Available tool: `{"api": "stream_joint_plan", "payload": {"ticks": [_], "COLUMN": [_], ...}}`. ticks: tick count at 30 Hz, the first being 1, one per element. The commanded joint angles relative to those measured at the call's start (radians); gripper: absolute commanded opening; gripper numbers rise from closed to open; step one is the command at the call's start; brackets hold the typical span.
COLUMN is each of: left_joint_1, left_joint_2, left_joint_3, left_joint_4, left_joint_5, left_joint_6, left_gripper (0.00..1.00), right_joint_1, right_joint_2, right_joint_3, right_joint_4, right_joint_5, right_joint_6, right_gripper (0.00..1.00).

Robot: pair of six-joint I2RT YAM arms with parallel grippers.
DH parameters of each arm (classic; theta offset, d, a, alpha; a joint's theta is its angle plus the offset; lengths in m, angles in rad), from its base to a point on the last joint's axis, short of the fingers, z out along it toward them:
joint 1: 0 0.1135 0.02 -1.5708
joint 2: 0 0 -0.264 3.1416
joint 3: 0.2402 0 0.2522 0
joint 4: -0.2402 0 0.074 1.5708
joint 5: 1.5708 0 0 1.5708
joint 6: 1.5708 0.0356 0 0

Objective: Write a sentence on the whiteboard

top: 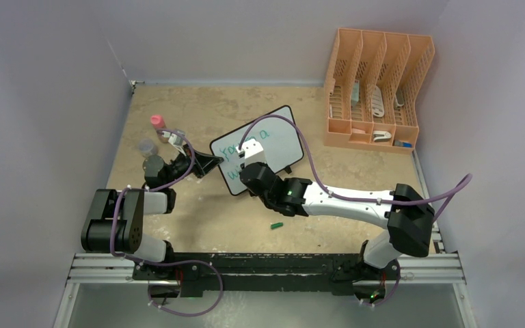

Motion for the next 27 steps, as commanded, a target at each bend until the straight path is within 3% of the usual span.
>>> {"api": "stream_joint_plan", "payload": {"ticks": [1, 27], "left_joint_1": [0.006, 0.006], "left_joint_2": [-0.024, -0.024], "left_joint_3": [0.021, 0.022], "left_joint_4": [0.027, 0.027], "left_joint_5": [0.011, 0.009], "left_joint_6": [0.028, 0.03], "left_gripper": [0.0, 0.0], "right_joint_1": [-0.003, -0.003], "right_joint_2": [0.003, -0.013], "right_joint_3": [0.03, -0.039], "right_joint_4": [0.026, -0.044], "right_joint_5": [-0.003, -0.025], "right_joint_6": [-0.009, 0.057], "right_gripper": [0.0, 0.0]}}
